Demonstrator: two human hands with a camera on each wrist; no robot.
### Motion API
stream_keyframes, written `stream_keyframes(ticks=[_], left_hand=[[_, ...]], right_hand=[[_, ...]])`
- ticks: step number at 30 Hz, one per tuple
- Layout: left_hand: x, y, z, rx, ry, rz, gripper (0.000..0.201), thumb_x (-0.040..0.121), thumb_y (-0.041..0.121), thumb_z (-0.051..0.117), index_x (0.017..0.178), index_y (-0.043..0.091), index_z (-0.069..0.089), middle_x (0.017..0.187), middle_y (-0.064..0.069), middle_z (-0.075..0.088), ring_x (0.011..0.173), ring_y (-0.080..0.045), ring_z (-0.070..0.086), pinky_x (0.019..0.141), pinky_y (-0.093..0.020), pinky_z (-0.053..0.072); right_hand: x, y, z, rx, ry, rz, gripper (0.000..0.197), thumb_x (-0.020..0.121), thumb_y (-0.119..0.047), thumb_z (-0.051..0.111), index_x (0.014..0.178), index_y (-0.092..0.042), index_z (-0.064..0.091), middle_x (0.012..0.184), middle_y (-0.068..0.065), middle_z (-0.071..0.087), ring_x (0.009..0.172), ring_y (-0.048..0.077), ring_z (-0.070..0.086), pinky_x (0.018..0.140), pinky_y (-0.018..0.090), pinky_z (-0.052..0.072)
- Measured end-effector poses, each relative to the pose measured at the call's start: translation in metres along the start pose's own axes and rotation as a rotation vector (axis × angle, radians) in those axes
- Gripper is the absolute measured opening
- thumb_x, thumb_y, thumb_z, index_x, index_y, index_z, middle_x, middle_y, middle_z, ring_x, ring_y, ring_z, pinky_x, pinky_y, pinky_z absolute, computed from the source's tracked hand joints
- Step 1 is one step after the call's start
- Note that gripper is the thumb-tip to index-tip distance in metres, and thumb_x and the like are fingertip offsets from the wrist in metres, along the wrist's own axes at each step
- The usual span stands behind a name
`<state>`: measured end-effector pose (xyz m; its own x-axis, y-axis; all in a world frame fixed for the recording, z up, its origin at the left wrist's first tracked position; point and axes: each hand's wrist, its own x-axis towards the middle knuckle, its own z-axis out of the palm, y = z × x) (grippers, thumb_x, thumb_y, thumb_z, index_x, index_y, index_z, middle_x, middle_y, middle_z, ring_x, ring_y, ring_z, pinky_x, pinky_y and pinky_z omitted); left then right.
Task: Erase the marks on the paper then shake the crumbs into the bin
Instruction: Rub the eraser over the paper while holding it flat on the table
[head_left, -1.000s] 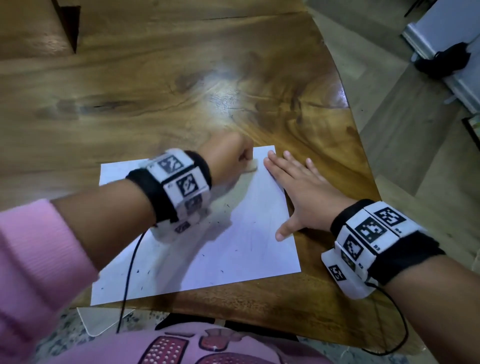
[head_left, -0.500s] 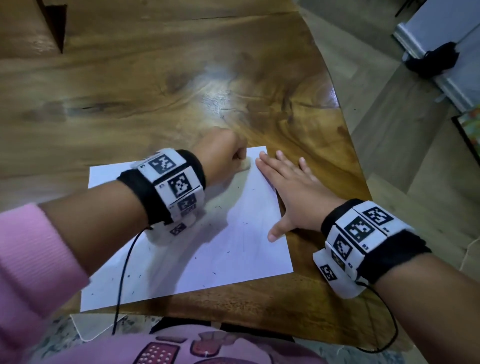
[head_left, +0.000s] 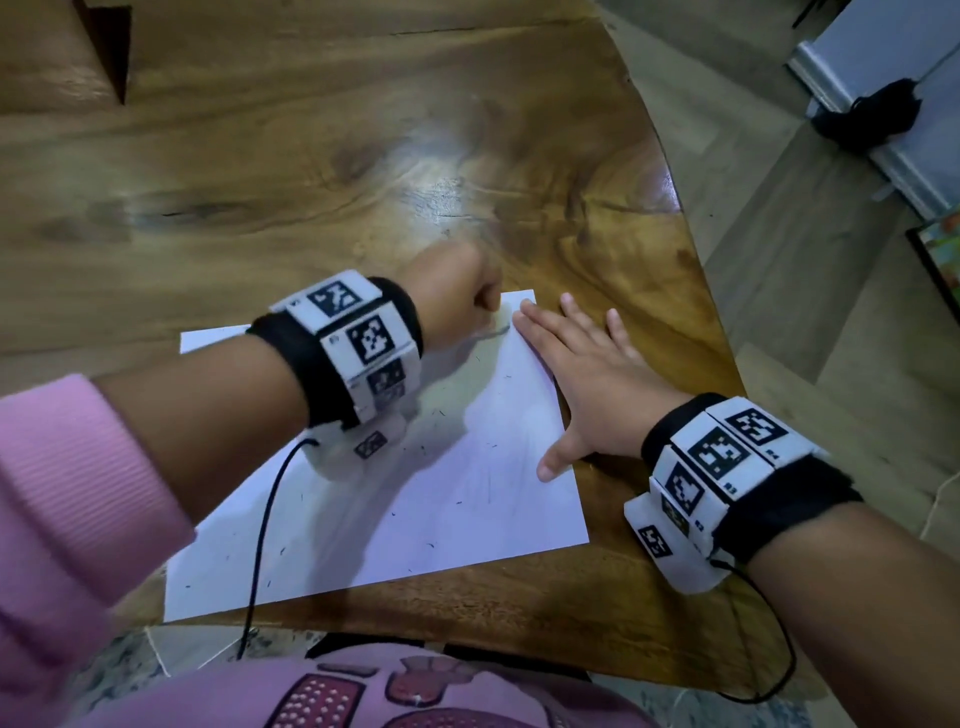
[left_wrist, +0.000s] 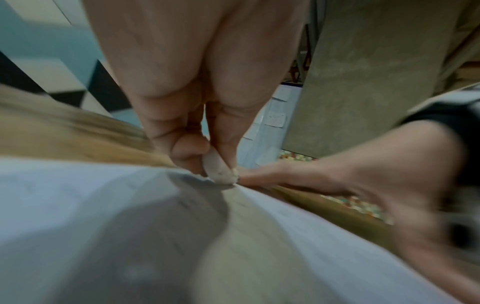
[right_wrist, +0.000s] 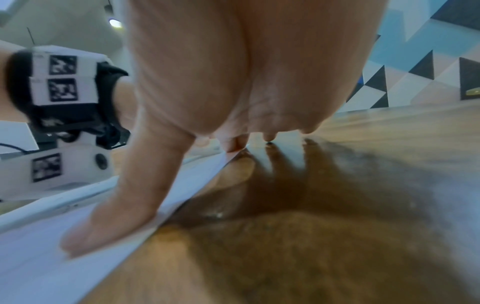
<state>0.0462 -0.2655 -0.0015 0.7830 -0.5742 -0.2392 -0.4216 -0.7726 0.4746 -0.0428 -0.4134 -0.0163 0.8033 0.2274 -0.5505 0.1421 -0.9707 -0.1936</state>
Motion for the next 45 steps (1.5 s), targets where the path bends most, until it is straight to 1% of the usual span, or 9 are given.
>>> stream_keyframes(ticks=[4,9,14,18,20,25,31,39,45], left_hand=[[-0.025,0.002,0.016,-0.02,-0.112,0.089,0.004,0.077,0.007,0.06,0.079,0.009,0.064,0.067,0.005,0.052,0.067,-0.015,0.046,0.05,-0.015,0.03],[-0.003,0.005,0.003,-0.007,0.037,-0.033,0.009,0.08,0.005,0.057,0.085,0.008,0.064,0.076,0.001,0.053,0.075,-0.017,0.047,0.052,-0.023,0.026],[-0.026,0.012,0.017,-0.02,-0.168,0.099,0.006,0.078,0.008,0.058,0.079,0.01,0.063,0.064,0.006,0.051,0.067,-0.015,0.046,0.051,-0.008,0.032],[-0.003,0.007,0.003,0.012,0.013,-0.012,0.009,0.08,0.007,0.057,0.085,0.007,0.065,0.077,0.0,0.054,0.075,-0.016,0.046,0.054,-0.023,0.028],[0.003,0.007,0.0,-0.016,0.048,-0.038,0.008,0.079,0.005,0.057,0.082,0.007,0.064,0.074,-0.001,0.054,0.075,-0.017,0.046,0.051,-0.019,0.031],[-0.028,0.018,0.019,0.01,-0.226,0.112,0.008,0.079,0.01,0.057,0.081,0.009,0.065,0.073,0.0,0.058,0.071,-0.016,0.049,0.054,-0.023,0.028],[0.004,0.014,0.006,0.019,0.01,-0.053,0.01,0.081,0.009,0.055,0.087,0.007,0.064,0.09,-0.012,0.066,0.086,-0.027,0.057,0.068,-0.024,0.036],[-0.05,0.024,0.027,0.143,-0.36,0.238,0.009,0.082,0.009,0.052,0.078,0.013,0.059,0.08,-0.005,0.059,0.074,-0.018,0.047,0.069,-0.026,0.035],[-0.02,0.017,0.02,0.086,-0.113,0.126,0.003,0.084,0.014,0.055,0.081,0.012,0.056,0.088,-0.013,0.063,0.083,-0.028,0.055,0.066,-0.026,0.031]], right_hand=[[0.001,0.001,-0.001,-0.002,-0.001,0.006,0.148,0.046,-0.059,0.083,0.147,-0.025,-0.019,0.154,-0.014,-0.025,0.138,0.013,-0.032,0.114,0.048,-0.017],[0.0,0.0,-0.002,-0.007,-0.005,0.01,0.147,0.047,-0.058,0.083,0.147,-0.024,-0.019,0.154,-0.014,-0.025,0.138,0.012,-0.033,0.115,0.049,-0.017],[0.001,0.001,-0.001,-0.008,-0.002,0.012,0.147,0.047,-0.06,0.082,0.147,-0.026,-0.02,0.154,-0.015,-0.026,0.138,0.013,-0.033,0.114,0.049,-0.018],[0.001,0.0,-0.001,-0.014,-0.004,0.018,0.147,0.047,-0.059,0.082,0.147,-0.025,-0.02,0.154,-0.015,-0.026,0.138,0.013,-0.033,0.114,0.049,-0.018],[0.001,0.0,-0.002,-0.012,-0.006,0.02,0.147,0.047,-0.059,0.083,0.147,-0.025,-0.02,0.154,-0.015,-0.026,0.138,0.013,-0.033,0.114,0.048,-0.019],[0.001,0.002,-0.001,0.017,0.0,0.014,0.146,0.046,-0.059,0.082,0.147,-0.028,-0.019,0.153,-0.017,-0.026,0.138,0.013,-0.034,0.113,0.048,-0.019],[0.002,0.002,0.0,-0.009,-0.019,0.022,0.148,0.047,-0.061,0.081,0.146,-0.024,-0.022,0.152,-0.016,-0.029,0.137,0.014,-0.036,0.113,0.05,-0.018],[0.0,0.001,-0.001,0.012,-0.035,0.02,0.148,0.047,-0.061,0.081,0.145,-0.027,-0.024,0.151,-0.018,-0.032,0.135,0.013,-0.037,0.112,0.049,-0.021],[0.001,0.0,-0.001,-0.014,-0.032,0.021,0.147,0.047,-0.062,0.081,0.146,-0.027,-0.022,0.151,-0.017,-0.031,0.136,0.014,-0.036,0.112,0.049,-0.02]])
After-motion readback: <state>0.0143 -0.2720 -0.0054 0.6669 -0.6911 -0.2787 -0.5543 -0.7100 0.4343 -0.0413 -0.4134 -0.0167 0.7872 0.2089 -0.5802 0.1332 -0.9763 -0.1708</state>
